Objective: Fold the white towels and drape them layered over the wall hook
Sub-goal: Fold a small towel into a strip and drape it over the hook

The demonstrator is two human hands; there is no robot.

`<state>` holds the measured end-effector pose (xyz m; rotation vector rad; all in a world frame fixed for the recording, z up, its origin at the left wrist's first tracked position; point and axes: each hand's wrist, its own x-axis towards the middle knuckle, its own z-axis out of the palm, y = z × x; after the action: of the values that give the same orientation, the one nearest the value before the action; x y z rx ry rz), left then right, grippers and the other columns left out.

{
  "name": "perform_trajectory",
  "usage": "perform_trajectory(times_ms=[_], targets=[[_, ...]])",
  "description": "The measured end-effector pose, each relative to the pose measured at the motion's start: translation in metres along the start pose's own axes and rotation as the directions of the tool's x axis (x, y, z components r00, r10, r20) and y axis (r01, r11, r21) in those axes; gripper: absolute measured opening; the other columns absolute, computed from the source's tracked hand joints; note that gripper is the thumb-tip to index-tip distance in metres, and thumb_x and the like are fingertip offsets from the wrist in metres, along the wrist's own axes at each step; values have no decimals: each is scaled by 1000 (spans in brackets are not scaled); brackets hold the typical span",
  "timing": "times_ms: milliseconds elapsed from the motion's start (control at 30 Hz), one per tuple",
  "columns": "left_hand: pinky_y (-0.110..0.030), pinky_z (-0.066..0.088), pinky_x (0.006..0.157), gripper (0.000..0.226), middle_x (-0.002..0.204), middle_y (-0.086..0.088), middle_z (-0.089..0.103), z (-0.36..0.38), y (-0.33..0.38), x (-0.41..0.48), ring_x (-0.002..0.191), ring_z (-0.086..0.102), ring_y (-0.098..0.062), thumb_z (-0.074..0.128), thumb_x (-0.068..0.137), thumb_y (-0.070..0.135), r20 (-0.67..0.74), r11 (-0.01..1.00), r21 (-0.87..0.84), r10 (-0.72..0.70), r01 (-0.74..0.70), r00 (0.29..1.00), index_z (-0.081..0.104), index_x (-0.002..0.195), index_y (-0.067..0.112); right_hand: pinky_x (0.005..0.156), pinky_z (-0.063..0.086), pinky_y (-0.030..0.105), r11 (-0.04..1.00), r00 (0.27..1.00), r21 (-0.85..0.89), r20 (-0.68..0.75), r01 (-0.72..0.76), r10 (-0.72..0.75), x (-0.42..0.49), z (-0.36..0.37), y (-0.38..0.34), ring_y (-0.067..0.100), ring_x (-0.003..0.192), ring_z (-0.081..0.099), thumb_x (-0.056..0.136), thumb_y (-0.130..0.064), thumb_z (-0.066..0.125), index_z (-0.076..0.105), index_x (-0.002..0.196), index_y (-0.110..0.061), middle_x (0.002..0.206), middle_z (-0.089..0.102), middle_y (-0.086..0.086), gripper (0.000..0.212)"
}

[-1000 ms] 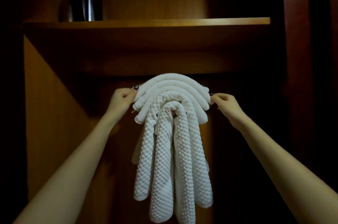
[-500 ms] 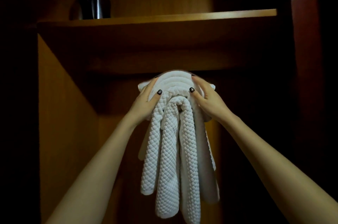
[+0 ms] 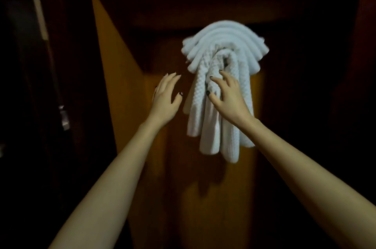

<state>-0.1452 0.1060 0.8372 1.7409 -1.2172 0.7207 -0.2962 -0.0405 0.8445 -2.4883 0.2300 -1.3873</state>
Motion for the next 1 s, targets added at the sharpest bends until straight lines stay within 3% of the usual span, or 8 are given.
perform_trajectory(times_ms=[133,233,400,567,667,833,1000], targets=[[-46,14,121,52,158,3,29,-12,-18,-113,148,13,-15,47,99,21,126,988,123,-108,92,986,34,149,22,118,20,48,999,980,-15,196,-40,42,-81,49,-20,27,147,18,97,-28,56,43,146,-17,159,25,9,52],[-45,13,122,52,158,7,25,-28,-32,-204,148,10,-11,44,101,28,233,965,207,-210,163,949,30,150,26,118,17,51,996,916,-30,392,-85,90,-151,87,-37,29,149,13,98,-31,53,36,149,-20,161,20,8,55],[-43,13,121,52,158,3,27,-63,-48,-349,148,13,-17,45,101,31,318,890,297,-433,345,843,31,150,23,118,15,52,992,718,-76,685,-99,124,-265,144,-73,30,149,8,101,-36,47,26,153,-23,163,13,8,57],[-44,18,118,55,155,-2,33,-102,-58,-484,146,21,-22,50,96,23,417,791,466,-592,397,690,35,149,18,118,17,51,975,516,-63,840,-211,166,-355,196,-122,32,148,12,102,-35,46,24,154,-21,162,15,12,59],[-43,18,118,55,155,0,33,-131,-59,-560,146,22,-21,50,96,24,365,676,561,-719,477,591,34,149,18,117,22,52,972,393,-87,904,-219,169,-401,226,-156,34,147,15,102,-34,46,23,154,-18,161,17,13,60],[-44,24,115,54,155,-1,34,-177,-46,-662,146,24,-20,52,98,28,213,456,646,-877,612,430,36,148,16,114,27,49,991,215,-13,976,-135,42,-469,267,-220,35,143,20,100,-33,48,25,152,-15,158,22,13,60],[-48,18,117,58,158,-1,26,-211,-21,-741,148,17,-20,47,99,32,51,167,651,-983,740,177,27,152,17,114,28,43,989,47,144,989,-21,-143,-520,306,-286,35,141,26,99,-32,52,25,153,-13,155,26,15,63]])
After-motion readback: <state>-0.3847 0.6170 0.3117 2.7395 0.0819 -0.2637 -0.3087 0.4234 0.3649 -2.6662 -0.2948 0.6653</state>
